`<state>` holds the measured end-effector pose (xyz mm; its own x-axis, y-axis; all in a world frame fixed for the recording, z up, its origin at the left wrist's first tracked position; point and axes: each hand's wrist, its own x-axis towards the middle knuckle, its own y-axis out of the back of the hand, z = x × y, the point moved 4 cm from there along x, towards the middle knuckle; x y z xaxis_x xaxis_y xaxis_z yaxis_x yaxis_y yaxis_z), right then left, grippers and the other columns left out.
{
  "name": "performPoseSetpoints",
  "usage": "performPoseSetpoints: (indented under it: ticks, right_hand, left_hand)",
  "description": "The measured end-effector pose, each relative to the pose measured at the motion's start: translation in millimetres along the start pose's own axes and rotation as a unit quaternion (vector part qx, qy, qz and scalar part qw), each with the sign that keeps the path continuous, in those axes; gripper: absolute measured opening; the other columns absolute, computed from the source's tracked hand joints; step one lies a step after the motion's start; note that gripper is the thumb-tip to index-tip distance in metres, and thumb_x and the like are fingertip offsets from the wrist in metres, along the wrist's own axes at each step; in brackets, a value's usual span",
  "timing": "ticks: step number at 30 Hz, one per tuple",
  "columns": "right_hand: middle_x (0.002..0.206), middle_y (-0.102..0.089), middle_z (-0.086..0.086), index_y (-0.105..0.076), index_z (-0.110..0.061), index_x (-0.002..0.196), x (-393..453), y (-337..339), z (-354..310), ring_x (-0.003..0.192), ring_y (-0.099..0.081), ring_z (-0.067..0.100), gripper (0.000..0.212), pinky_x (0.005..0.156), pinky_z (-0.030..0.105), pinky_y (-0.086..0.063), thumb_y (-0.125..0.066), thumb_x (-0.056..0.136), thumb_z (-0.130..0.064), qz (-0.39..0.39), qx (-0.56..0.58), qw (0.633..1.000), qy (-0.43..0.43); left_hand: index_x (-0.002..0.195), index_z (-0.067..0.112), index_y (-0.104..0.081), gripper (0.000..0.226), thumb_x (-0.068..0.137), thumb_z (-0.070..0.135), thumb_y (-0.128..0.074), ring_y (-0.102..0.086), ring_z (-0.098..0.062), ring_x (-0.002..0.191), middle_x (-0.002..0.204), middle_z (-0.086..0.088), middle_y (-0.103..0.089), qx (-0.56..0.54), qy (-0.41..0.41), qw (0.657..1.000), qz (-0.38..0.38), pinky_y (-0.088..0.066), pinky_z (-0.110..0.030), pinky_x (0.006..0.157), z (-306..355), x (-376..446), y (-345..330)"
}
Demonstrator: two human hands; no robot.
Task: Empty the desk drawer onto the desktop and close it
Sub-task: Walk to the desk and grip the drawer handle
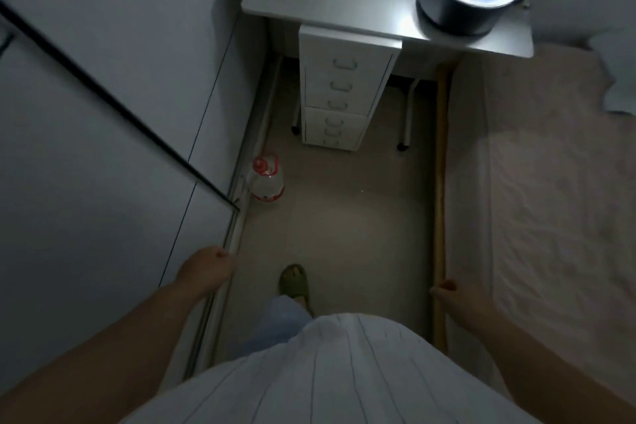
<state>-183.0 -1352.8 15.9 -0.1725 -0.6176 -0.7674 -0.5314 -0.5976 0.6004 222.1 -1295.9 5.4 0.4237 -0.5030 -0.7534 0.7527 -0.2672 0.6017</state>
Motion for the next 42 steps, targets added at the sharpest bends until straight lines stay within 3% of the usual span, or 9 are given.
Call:
performPoseSetpoints:
  ticks: [3,7,12,16,20,26,30,40,42]
  right_hand:
    - [0.091,-0.056,0.007,-0.060,-0.009,0.100,26.3,19.5,-37.4,0.080,-0.052,0.019,0.020,0.072,0.030,-0.041,-0.053,0.093,-0.026,0.000,-0.011,1.000,-0.005]
    - [0.093,-0.056,0.007,-0.060,-0.005,0.109,66.1,50.3,-82.1,0.081,-0.053,0.018,0.028,0.065,0.027,-0.039,-0.052,0.093,-0.026,-0.008,-0.035,0.999,0.006]
    - [0.086,-0.054,0.001,-0.057,-0.010,0.107,131.2,90.0,-131.6,0.080,-0.054,0.015,0.023,0.065,0.024,-0.041,-0.053,0.093,-0.027,-0.039,-0.061,0.997,0.027]
    - [0.085,-0.054,0.000,-0.055,-0.014,0.101,175.7,128.9,-168.5,0.081,-0.056,0.015,0.017,0.069,0.024,-0.044,-0.054,0.092,-0.028,-0.071,-0.101,0.992,0.039]
    - [0.081,-0.052,-0.004,-0.054,-0.016,0.103,205.6,167.6,-215.3,0.074,-0.053,0.009,0.016,0.057,0.020,-0.040,-0.054,0.092,-0.027,-0.084,-0.105,0.988,0.070]
    - [0.106,-0.062,0.009,-0.059,-0.011,0.109,244.9,207.1,-311.7,0.090,-0.058,0.019,0.023,0.080,0.034,-0.050,-0.055,0.091,-0.025,-0.023,-0.093,0.986,0.138]
    - [0.107,-0.058,0.007,-0.061,-0.011,0.110,264.6,223.3,-373.1,0.100,-0.056,0.023,0.027,0.076,0.025,-0.037,-0.056,0.089,-0.027,0.044,-0.087,0.980,0.176]
    - [0.143,-0.040,0.005,-0.046,-0.022,0.136,337.9,237.5,-475.1,0.132,-0.035,0.023,0.047,0.105,0.033,-0.032,-0.053,0.090,-0.029,0.139,-0.139,0.953,0.229]
    - [0.148,-0.034,0.006,-0.042,-0.024,0.139,352.0,234.5,-479.0,0.138,-0.027,0.024,0.049,0.110,0.035,-0.028,-0.052,0.091,-0.029,0.141,-0.171,0.948,0.227]
  left_hand:
    - [0.111,0.005,-0.064,0.034,0.088,0.029,-0.054,-0.058,-0.030,0.112,0.121,-0.016,-0.062,0.026,-0.018,1.000,-0.002,-0.043,-0.030,0.090,50.6,37.0,34.2]
    - [0.067,0.021,-0.053,0.021,0.087,0.026,-0.055,-0.052,-0.020,0.087,0.091,-0.010,-0.056,0.021,-0.031,0.999,-0.009,-0.036,-0.027,0.069,106.7,70.7,49.0]
    - [0.079,0.010,-0.064,0.020,0.086,0.027,-0.054,-0.059,-0.026,0.091,0.096,-0.016,-0.064,0.018,0.013,1.000,-0.020,-0.038,-0.028,0.072,160.0,102.0,46.9]
    - [0.117,0.003,-0.063,0.043,0.086,0.031,-0.055,-0.058,-0.031,0.115,0.125,-0.018,-0.064,-0.012,0.060,0.998,-0.011,-0.045,-0.032,0.091,204.1,117.7,50.7]
    - [0.084,0.015,-0.066,0.020,0.084,0.032,-0.056,-0.063,-0.029,0.106,0.100,-0.012,-0.067,-0.048,0.060,0.997,-0.018,-0.041,-0.028,0.076,252.1,137.9,60.8]
    - [0.079,0.013,-0.065,0.022,0.082,0.033,-0.055,-0.055,-0.021,0.089,0.102,-0.020,-0.065,-0.090,0.028,0.995,-0.014,-0.037,-0.028,0.074,322.3,195.9,90.7]
    - [0.118,0.006,-0.063,0.037,0.088,0.027,-0.056,-0.056,-0.029,0.118,0.124,-0.013,-0.063,-0.120,0.016,0.992,-0.016,-0.039,-0.027,0.086,364.6,238.4,107.6]
    - [0.076,0.014,-0.055,0.021,0.093,0.024,-0.048,-0.048,-0.015,0.065,0.079,-0.004,-0.056,-0.329,0.116,0.929,-0.126,-0.034,-0.026,0.059,428.9,336.1,94.5]
    - [0.091,0.014,-0.056,0.015,0.094,0.025,-0.047,-0.051,-0.014,0.069,0.080,0.000,-0.056,-0.370,0.141,0.907,-0.145,-0.039,-0.027,0.066,436.9,343.1,83.7]
